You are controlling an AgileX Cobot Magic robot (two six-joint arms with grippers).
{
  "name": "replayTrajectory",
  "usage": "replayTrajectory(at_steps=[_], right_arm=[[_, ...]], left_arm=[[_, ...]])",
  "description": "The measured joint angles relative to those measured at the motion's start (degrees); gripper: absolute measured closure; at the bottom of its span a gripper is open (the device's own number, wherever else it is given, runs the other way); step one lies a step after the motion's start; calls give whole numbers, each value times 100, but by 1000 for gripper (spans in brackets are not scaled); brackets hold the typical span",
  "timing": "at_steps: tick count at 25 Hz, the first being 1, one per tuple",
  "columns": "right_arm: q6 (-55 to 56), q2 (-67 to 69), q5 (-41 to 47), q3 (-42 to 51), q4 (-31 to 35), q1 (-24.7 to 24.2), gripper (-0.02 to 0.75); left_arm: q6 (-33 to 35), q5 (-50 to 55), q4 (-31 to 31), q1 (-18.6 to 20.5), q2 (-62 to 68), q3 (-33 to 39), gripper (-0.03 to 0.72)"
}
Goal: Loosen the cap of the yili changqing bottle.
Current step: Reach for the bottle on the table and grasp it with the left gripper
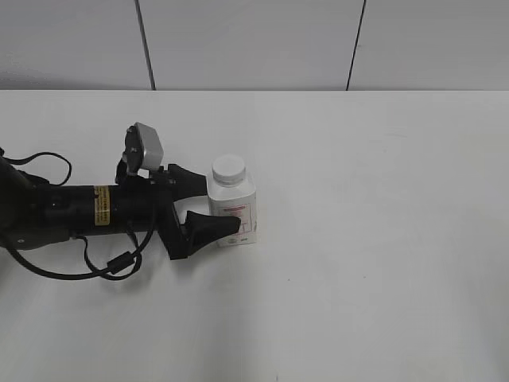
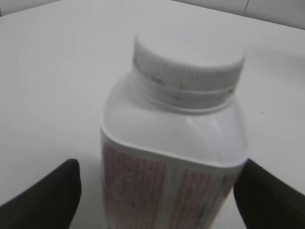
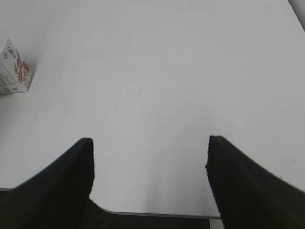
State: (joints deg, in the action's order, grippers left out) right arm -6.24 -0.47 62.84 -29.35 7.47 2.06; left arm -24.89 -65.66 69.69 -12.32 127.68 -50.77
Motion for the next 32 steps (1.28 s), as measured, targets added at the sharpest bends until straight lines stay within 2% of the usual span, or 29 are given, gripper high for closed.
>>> replayTrajectory(at_steps=[3, 7, 14, 19, 27, 32], right_arm=[[0, 0, 0, 0, 12, 0, 156], [0, 0, -5, 0, 178, 0, 156], [0, 125, -10, -13, 263, 0, 156], [-6, 1117, -155, -380, 269, 0, 156], [-22, 3159, -245, -1480, 282, 0, 156], [-381, 4473, 154, -2365, 506, 0, 156]], left_arm=[[0, 102, -301, -81, 0, 0, 94], [0, 113, -383, -120, 0, 0, 115], [0, 157, -449, -301, 0, 0, 232], [0, 121, -451, -330, 7, 0, 246], [0, -51, -309, -330, 26, 0, 249], [0, -112, 20, -330, 26, 0, 249]])
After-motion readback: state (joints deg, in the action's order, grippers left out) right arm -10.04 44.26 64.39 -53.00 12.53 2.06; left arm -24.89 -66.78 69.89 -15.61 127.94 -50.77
